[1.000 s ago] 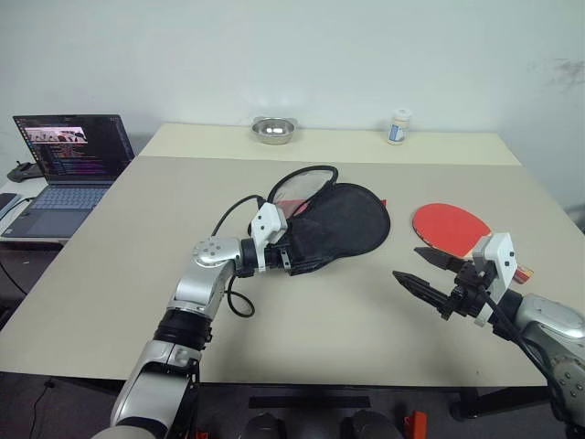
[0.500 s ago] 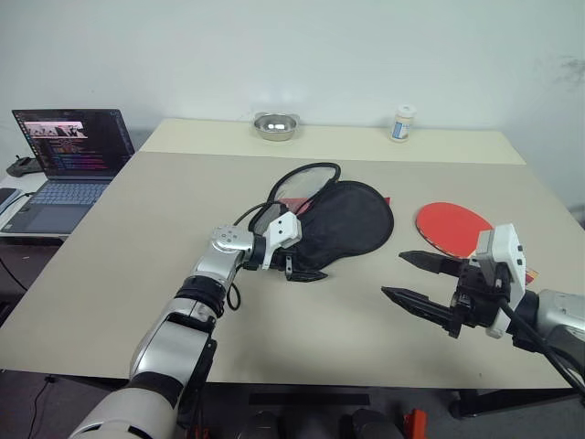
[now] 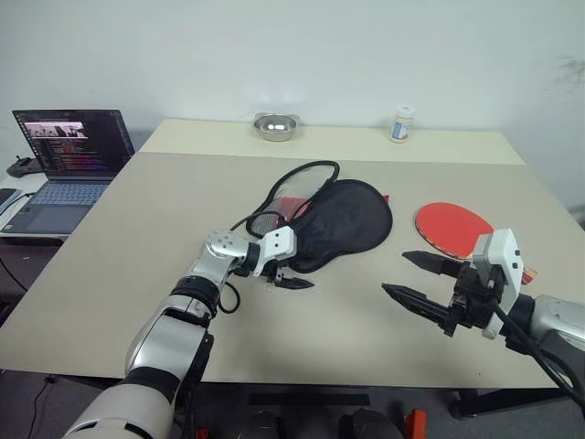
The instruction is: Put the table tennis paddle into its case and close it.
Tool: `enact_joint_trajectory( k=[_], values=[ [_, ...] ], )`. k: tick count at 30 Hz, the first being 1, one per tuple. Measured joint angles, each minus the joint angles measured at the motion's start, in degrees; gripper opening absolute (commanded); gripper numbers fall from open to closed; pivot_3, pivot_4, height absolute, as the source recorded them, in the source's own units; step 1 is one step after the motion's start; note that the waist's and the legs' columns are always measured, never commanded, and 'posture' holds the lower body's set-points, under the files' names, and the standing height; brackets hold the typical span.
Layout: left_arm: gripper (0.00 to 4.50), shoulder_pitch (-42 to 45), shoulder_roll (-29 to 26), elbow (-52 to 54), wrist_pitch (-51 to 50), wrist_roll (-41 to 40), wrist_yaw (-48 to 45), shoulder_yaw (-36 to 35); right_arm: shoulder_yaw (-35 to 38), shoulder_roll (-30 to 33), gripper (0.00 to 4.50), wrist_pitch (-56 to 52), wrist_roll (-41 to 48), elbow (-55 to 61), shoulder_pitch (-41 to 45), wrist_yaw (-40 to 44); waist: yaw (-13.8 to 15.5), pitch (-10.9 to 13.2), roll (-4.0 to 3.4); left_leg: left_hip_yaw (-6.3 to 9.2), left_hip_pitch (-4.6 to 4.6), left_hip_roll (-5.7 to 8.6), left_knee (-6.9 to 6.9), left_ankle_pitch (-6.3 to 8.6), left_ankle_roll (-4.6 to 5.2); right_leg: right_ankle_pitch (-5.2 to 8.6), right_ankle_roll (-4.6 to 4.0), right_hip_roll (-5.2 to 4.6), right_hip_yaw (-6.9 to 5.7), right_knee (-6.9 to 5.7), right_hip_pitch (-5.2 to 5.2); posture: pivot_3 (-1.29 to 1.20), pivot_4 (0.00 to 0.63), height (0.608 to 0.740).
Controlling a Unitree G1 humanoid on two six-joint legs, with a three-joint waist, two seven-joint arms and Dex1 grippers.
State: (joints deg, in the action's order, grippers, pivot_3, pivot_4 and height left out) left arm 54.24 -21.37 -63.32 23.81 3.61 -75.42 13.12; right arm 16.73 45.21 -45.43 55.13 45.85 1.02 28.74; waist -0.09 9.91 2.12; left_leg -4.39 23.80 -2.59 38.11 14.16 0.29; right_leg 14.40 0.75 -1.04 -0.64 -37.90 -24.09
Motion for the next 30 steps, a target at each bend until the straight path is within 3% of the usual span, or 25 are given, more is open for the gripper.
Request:
enact_joint_trajectory(
  k=[7, 16, 25, 30],
  values=[
    [0.02, -0.92, -0.06, 0.65, -2.4, -1.27, -1.74, -1.37, 0.44, 0.24, 3.86, 0.81, -1.09, -1.2, -0.28, 0.22, -0.01, 0.0, 0.0, 0.0, -0.01, 0.0, 0.05, -0.02, 0.01, 0.0, 0.0, 0.0, 0.0, -0.07, 0.0, 0.0, 0.15, 0.74],
    [0.02, -3.71, -0.33, 6.44, -7.08, -2.52, -3.04, -2.37, 3.0, 1.25, 3.86, 1.08, -1.12, -2.42, -0.25, 0.46, 0.0, -0.01, 0.0, 0.02, 0.0, 0.0, 0.05, -0.02, 0.01, 0.0, -0.01, 0.0, 0.01, -0.08, 0.0, 0.0, 0.15, 0.74],
    [0.02, -13.82, 3.87, 34.05, -35.01, -8.81, -4.14, -0.08, 6.91, 3.75, 3.86, 0.84, -1.01, -3.34, -2.41, 1.67, 0.07, -0.01, -0.01, 0.08, 0.01, 0.03, 0.13, -0.03, 0.0, 0.0, 0.0, -0.01, 0.01, -0.13, 0.03, 0.0, 0.15, 0.74],
    [0.02, -13.95, 8.74, 40.78, -46.57, -10.57, 0.67, 1.19, 8.58, 4.56, 3.86, 0.73, -0.94, -3.44, -3.56, 2.8, 0.05, -0.04, -0.05, 0.15, 0.0, 0.03, 0.26, -0.03, 0.01, -0.01, 0.02, 0.02, 0.0, -0.19, 0.08, 0.0, 0.15, 0.74]
  ],
)
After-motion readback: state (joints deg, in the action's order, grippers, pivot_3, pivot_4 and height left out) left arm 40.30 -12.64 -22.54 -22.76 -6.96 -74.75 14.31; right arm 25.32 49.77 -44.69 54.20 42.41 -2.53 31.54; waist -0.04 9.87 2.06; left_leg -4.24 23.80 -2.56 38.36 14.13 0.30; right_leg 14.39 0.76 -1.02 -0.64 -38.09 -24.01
